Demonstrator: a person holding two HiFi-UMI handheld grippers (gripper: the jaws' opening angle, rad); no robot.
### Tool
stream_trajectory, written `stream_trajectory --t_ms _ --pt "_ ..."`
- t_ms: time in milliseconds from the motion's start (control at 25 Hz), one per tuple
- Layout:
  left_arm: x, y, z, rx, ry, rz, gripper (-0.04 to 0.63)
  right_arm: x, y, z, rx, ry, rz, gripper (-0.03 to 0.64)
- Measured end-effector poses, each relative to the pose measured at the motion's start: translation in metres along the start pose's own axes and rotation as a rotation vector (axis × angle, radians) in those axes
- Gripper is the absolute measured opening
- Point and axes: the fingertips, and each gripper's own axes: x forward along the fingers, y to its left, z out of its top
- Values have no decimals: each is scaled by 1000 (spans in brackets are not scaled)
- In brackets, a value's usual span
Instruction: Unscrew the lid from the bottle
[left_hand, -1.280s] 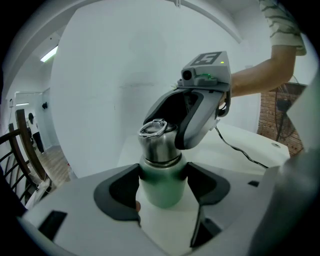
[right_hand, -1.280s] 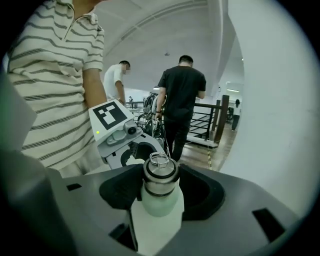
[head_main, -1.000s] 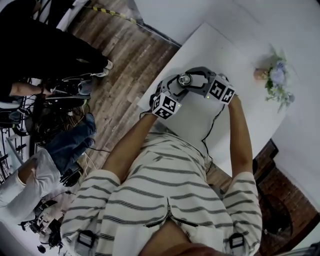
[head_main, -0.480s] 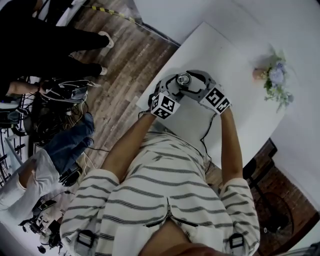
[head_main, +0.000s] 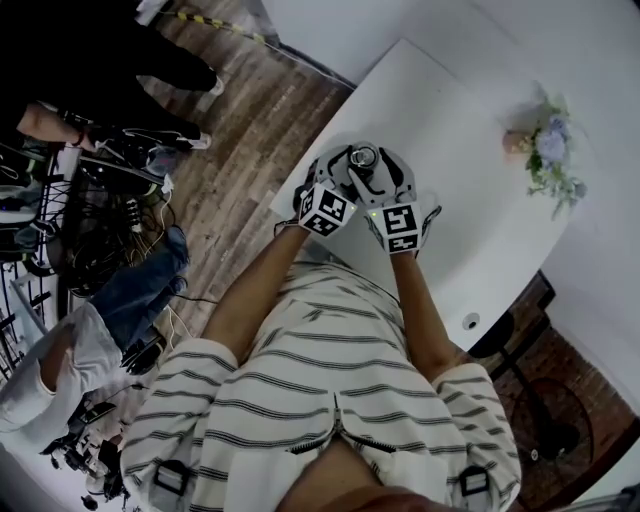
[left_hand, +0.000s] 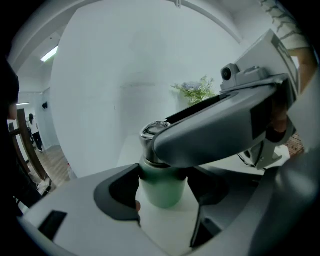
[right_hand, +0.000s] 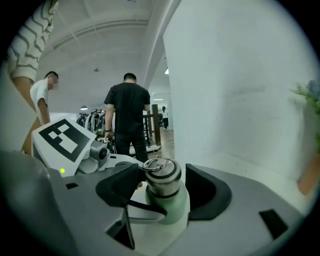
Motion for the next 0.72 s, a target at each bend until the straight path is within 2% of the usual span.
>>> stream_trajectory --t_ms 160,400,560,720 --pt "1 -1 -2 0 2 2 299 5 -4 0 -3 2 -81 299" --pt "1 0 0 -2 3 2 299 11 -2 -2 -39 20 -101 268" --pt "2 0 -1 -1 4 2 299 9 -2 -3 -57 17 -65 265" --pt "3 -1 -1 0 4 -1 299 7 -2 -5 -87 21 26 261"
